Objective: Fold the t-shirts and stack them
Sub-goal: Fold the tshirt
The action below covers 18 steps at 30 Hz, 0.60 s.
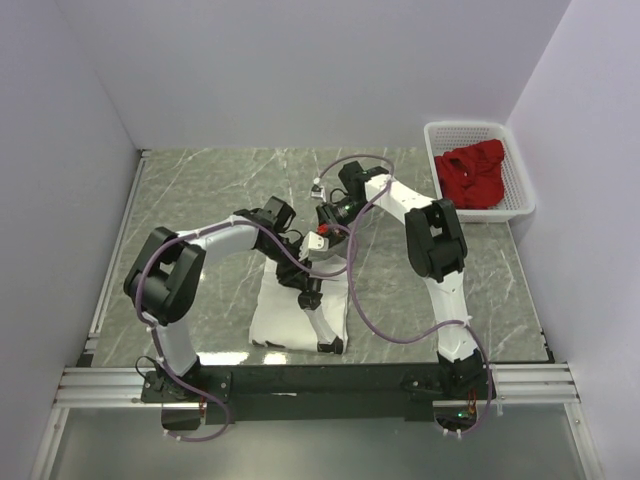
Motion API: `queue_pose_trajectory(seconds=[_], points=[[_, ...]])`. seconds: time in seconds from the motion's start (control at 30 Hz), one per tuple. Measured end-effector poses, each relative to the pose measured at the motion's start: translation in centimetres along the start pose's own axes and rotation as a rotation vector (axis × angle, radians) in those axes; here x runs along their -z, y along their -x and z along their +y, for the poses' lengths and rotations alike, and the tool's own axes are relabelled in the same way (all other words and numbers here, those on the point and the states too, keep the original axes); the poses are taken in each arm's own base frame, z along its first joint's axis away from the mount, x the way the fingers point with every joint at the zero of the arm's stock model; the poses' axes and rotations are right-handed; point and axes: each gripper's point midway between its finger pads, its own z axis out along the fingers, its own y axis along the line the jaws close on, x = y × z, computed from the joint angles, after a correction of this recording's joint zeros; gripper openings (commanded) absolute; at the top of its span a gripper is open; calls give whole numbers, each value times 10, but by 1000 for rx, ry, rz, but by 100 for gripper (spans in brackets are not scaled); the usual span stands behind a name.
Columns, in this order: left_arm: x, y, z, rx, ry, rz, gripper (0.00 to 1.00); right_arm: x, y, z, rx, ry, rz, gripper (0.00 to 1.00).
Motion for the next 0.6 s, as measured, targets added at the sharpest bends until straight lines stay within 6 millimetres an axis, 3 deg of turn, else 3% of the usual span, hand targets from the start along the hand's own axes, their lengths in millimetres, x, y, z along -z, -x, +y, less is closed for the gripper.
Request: queue_pose_trajectory(seconds=[0.13,0.37,0.43,0.57,0.6], points=[[-1,4,6,-11,9,6,40,-6,-2,-2,-6,12,13,8],[-2,6,7,-23,16,18,1,-33,-17,-19,-46,27,81,8],[-3,7,6,-32,14,21,1,-40,-21,-26,-65,29,100,8],[-2,8,5,-53,20,33,26,-49,-27,-36,-99,34,132,8],[-2,7,5,-54,21,36,28,-49,-27,-36,-103,36,135,8]])
